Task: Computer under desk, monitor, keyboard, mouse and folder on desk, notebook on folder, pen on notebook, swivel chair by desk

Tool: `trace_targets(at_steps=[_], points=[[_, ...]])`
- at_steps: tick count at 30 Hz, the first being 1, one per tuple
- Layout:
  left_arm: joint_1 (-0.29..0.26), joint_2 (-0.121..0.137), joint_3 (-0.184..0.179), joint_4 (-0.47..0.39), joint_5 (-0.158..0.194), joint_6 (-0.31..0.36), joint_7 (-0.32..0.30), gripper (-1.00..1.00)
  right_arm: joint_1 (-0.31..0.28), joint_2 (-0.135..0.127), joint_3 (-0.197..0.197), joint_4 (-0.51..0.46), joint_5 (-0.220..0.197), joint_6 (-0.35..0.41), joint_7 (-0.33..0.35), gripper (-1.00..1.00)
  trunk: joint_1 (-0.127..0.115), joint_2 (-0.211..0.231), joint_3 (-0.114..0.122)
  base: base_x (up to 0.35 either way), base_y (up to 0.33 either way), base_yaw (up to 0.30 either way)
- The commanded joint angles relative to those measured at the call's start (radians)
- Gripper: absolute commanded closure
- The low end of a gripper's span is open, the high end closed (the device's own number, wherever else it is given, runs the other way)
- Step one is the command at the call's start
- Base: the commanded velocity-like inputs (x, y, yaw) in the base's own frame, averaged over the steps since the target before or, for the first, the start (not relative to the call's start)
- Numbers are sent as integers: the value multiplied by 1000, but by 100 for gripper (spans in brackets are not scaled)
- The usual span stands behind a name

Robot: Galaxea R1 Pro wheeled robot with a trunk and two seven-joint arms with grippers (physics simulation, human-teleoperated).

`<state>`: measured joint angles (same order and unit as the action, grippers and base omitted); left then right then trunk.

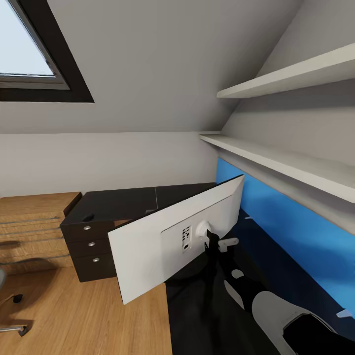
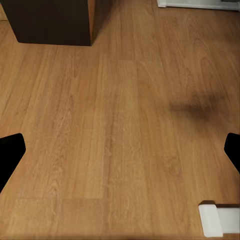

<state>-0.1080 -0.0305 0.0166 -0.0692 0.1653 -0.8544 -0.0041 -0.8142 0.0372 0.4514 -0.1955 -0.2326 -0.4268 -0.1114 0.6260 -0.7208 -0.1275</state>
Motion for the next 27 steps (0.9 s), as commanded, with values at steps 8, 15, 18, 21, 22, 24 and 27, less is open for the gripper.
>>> trace_targets(at_steps=[8,15,18,21,22,24,27], points=[[-1,0,1,0,2,-3,0,-100,0,0,33,5,-16,-3,-4,100,0,-1,-2,-3,-1,0],[-1,0,1,0,2,-2,-1,-100,0,-2,33,6,-14,-3,-4,100,0,-1,-2,0,-7,0],[-1,0,2,1,2,-2,-1,-100,0,-2,33,7,-11,-3,-3,100,0,-1,-2,0,-58,0],[-1,0,2,1,2,-2,0,-100,0,-2,33,7,-10,-3,-2,100,0,-1,-2,0,-22,0],[-1,0,2,1,2,-2,0,-100,0,-2,33,7,-10,-3,-2,100,0,-1,-2,0,-10,0],[-1,0,2,1,3,-2,0,-100,0,-1,33,7,-9,-3,-2,100,0,-1,-2,0,-6,0],[-1,0,2,1,3,-2,0,-100,0,0,33,7,-9,-3,-2,100,0,-1,-2,0,-2,0]])
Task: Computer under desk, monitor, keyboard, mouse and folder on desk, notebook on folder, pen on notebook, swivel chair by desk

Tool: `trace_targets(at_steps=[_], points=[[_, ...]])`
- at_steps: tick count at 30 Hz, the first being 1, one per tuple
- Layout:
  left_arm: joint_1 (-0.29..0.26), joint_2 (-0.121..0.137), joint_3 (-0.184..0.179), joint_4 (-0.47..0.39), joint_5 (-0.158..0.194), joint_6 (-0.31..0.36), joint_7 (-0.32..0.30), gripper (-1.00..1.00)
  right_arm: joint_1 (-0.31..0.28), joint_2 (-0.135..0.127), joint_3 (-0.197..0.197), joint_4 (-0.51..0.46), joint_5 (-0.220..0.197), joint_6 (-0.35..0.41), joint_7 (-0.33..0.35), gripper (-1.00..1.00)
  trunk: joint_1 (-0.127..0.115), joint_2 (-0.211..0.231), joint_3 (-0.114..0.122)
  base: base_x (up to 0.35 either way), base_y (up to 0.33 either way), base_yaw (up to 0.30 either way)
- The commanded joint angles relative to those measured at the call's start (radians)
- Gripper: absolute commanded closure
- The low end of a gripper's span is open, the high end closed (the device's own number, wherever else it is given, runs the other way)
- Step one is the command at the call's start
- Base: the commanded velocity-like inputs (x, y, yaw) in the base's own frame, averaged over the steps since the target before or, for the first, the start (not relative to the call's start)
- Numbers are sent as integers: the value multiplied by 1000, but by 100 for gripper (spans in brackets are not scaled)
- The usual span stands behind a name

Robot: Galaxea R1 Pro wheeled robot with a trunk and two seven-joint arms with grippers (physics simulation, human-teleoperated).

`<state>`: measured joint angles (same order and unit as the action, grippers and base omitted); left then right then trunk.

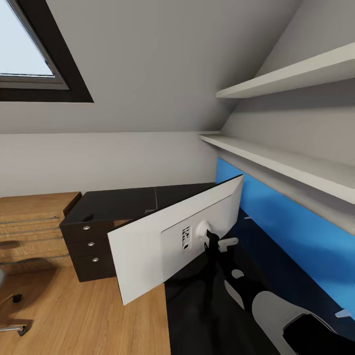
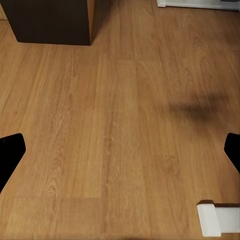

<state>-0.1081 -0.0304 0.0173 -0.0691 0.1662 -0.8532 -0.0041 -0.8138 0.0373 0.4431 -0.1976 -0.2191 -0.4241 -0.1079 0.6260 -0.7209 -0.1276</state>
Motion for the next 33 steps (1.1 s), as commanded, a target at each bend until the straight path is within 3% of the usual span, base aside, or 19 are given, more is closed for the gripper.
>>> trace_targets(at_steps=[1,30,33], points=[[-1,0,1,0,2,-3,0,-100,-1,-1,42,9,-23,-5,-6,100,0,-1,-2,0,0,0],[-1,2,2,1,3,-3,3,-100,-1,-2,42,9,-22,-5,-4,100,0,-1,-2,0,-83,0],[-1,14,3,1,3,-2,4,-100,-1,-1,43,9,-21,-5,-4,100,0,-1,-2,0,-9,0]])
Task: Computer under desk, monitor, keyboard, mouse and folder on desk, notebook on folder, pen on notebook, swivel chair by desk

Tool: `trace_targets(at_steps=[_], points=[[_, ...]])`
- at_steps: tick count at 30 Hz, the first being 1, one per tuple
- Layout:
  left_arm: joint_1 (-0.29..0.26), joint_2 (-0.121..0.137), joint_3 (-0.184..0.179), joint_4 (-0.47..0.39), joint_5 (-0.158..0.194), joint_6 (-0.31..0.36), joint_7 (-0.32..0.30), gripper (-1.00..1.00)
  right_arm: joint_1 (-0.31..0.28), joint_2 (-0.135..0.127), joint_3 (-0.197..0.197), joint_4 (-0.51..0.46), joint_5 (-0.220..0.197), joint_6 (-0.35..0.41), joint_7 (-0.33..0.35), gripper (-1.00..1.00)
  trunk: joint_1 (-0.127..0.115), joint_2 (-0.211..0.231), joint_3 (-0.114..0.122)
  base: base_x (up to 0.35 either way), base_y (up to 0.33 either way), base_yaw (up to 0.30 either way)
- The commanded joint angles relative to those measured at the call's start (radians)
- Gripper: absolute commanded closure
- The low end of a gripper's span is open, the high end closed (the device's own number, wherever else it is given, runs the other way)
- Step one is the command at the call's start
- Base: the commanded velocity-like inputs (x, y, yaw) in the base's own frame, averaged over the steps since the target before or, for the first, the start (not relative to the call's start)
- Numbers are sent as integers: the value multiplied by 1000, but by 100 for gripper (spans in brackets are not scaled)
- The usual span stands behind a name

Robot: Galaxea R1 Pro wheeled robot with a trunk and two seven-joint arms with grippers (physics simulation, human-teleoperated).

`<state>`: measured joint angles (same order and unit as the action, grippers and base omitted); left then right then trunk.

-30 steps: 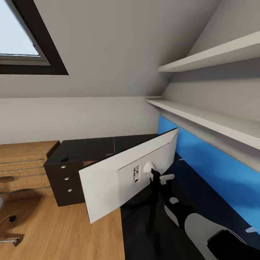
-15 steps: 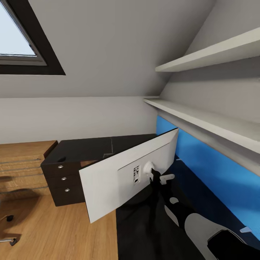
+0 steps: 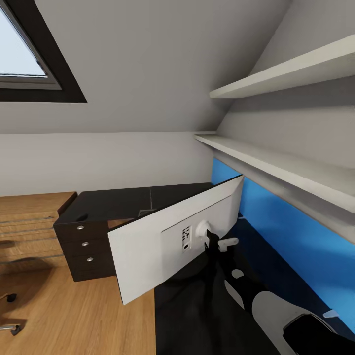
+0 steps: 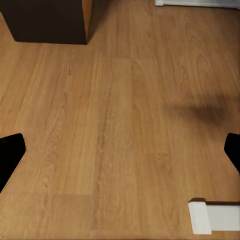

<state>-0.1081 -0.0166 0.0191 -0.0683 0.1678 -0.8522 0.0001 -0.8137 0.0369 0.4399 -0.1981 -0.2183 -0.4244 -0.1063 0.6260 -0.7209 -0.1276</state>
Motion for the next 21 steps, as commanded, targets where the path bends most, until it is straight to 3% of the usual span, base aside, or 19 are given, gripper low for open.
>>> trace_targets(at_steps=[1,21], points=[[-1,4,1,0,1,-3,-1,-100,-1,-1,46,9,-22,-5,-6,100,0,-1,-2,0,-4,0],[-1,9,1,0,1,-2,-2,-100,-1,1,45,9,-28,-5,-7,100,0,-1,-2,0,0,6]])
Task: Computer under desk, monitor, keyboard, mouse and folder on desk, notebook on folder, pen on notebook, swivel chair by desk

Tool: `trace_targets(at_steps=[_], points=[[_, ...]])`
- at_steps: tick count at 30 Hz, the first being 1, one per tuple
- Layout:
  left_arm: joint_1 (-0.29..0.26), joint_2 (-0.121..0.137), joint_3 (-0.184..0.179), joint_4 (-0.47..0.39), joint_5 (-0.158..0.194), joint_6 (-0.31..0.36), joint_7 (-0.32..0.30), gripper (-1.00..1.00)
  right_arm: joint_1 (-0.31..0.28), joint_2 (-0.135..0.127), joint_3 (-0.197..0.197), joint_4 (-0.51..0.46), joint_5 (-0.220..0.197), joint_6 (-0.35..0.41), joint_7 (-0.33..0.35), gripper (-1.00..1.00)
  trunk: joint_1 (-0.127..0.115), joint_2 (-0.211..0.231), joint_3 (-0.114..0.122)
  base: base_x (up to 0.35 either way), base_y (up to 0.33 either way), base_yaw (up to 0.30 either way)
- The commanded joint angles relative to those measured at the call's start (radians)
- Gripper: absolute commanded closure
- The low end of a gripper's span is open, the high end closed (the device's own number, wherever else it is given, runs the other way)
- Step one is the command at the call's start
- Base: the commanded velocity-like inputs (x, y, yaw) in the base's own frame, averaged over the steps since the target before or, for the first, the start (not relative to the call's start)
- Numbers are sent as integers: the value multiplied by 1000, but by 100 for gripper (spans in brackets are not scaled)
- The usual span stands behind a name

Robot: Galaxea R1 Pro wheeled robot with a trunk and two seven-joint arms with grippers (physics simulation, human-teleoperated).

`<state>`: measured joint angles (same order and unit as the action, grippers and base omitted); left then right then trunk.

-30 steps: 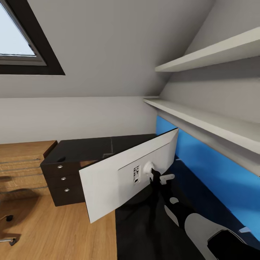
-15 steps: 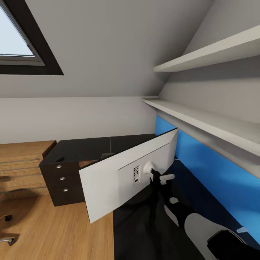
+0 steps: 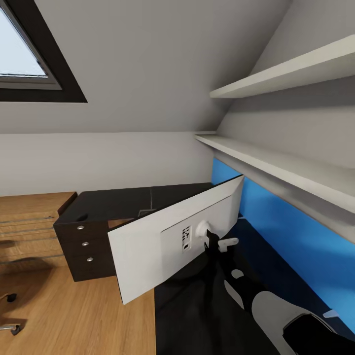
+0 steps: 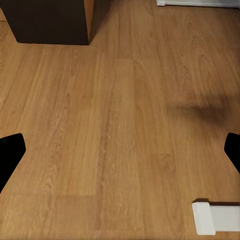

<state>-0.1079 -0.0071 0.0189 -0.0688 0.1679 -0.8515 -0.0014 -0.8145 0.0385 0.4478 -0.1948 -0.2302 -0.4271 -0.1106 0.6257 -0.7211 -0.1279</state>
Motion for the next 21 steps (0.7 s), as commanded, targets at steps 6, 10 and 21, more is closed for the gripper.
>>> trace_targets(at_steps=[6,10,21], points=[[-1,0,1,1,2,-4,0,-100,0,-1,37,5,-17,-2,-3,100,1,-1,-2,0,0,16],[-1,0,1,1,2,-3,0,-100,0,-2,37,6,-17,-2,-3,100,1,-1,-2,0,0,3],[-1,0,1,0,2,-4,1,-100,0,-2,37,6,-17,-2,-3,100,1,-1,-2,0,0,147]])
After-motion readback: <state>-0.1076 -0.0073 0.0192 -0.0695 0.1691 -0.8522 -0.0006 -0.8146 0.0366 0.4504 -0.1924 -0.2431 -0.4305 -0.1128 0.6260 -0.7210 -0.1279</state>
